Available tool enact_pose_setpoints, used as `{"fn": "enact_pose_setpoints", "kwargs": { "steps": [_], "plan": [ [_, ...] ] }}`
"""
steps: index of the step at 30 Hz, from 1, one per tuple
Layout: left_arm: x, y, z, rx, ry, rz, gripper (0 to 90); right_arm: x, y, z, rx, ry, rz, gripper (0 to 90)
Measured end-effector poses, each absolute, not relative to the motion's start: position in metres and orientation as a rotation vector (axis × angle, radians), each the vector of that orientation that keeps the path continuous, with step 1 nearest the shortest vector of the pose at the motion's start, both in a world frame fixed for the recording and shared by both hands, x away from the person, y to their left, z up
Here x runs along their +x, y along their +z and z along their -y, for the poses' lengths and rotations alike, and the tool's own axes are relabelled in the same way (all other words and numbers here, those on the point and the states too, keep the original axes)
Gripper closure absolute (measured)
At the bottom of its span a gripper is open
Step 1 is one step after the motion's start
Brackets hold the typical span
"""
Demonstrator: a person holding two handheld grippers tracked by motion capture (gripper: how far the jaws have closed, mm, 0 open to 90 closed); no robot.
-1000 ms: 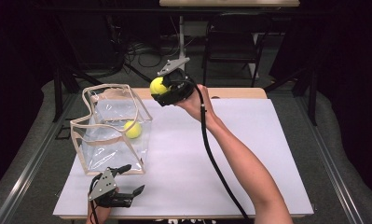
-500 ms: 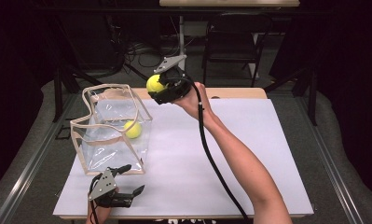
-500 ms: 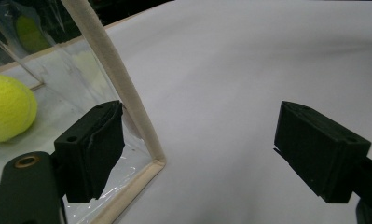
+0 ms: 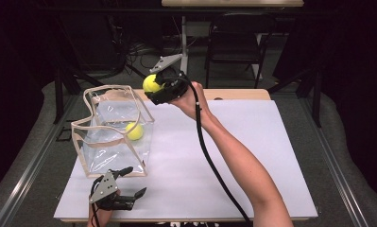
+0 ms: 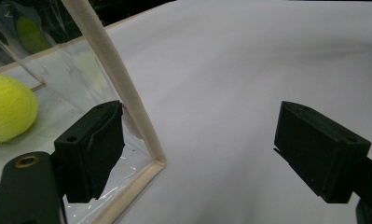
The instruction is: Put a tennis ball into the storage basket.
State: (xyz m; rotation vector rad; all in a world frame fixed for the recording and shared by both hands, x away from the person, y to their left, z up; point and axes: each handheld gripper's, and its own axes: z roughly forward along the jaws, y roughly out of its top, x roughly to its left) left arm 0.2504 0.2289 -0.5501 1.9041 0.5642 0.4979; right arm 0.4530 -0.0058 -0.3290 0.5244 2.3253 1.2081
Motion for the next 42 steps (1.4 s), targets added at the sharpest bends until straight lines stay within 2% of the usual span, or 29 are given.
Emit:
{"fn": "enact_pose_setpoints", "kwargs": {
  "steps": [42],
  "plan": [
    [0.251, -0.550, -0.229, 1.903, 0.492, -0.563, 16.0, 0.453, -0.324, -0.038, 0.468, 1.233, -2.344, 26.1]
  ]
}}
